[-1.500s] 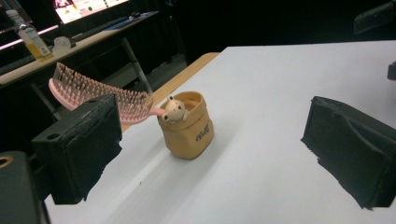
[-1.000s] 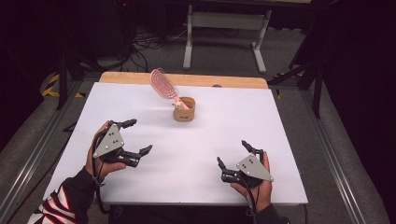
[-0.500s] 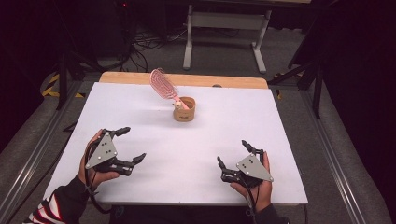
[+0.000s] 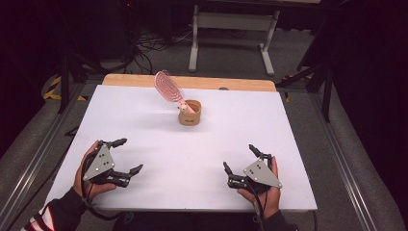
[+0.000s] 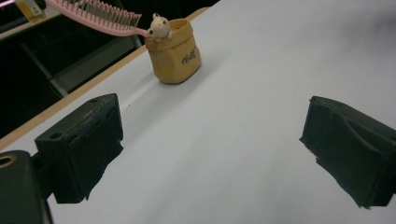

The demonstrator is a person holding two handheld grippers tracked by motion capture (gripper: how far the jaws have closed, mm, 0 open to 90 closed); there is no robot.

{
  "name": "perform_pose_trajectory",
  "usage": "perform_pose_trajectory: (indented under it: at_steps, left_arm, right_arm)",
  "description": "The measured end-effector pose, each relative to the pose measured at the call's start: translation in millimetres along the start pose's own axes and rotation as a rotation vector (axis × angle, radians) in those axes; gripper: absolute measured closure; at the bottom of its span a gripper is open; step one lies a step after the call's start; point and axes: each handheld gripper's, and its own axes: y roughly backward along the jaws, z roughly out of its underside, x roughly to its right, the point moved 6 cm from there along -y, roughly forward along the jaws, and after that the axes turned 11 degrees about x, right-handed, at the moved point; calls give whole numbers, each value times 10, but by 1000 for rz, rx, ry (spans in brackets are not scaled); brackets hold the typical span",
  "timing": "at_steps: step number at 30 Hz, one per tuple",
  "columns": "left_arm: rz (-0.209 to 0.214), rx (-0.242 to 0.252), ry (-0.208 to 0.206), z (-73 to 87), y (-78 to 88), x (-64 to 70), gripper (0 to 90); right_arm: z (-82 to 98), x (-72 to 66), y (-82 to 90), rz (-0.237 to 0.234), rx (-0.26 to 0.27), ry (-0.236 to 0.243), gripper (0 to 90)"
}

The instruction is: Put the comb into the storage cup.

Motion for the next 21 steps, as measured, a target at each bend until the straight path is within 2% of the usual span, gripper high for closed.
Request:
perform_pose_trajectory:
  at_steps: [4,5,8,13,14,15,18,21]
  left_arm:
    - [-9,-19,11,113,49,6,59]
    - [-22,-23,-3,143,66,-2,64]
    - [-16,-36,46,248,97,4,61]
    - [-43,-76,64,404,159,-6,56]
    - [-43,-76,64,404,159,-6,56]
    - [-41,-77,85,432,187,-2,56]
    - [-50,-72,111,459,255,8,55]
    - [-58,-70,100,435,275,2,54]
  right_arm:
    - [1,-6,6,-1,-2,-1,60]
    - [1,-5,13,0,-1,-2,60]
    - [11,-1,24,0,-2,-6,60]
    - [42,-1,34,-3,-15,-11,59]
    - [51,-8,32,-3,-17,-9,59]
    - [63,-15,31,-4,-22,-2,59]
    - [63,-18,41,-3,-19,-2,59]
    - [60,-20,50,-3,-19,1,59]
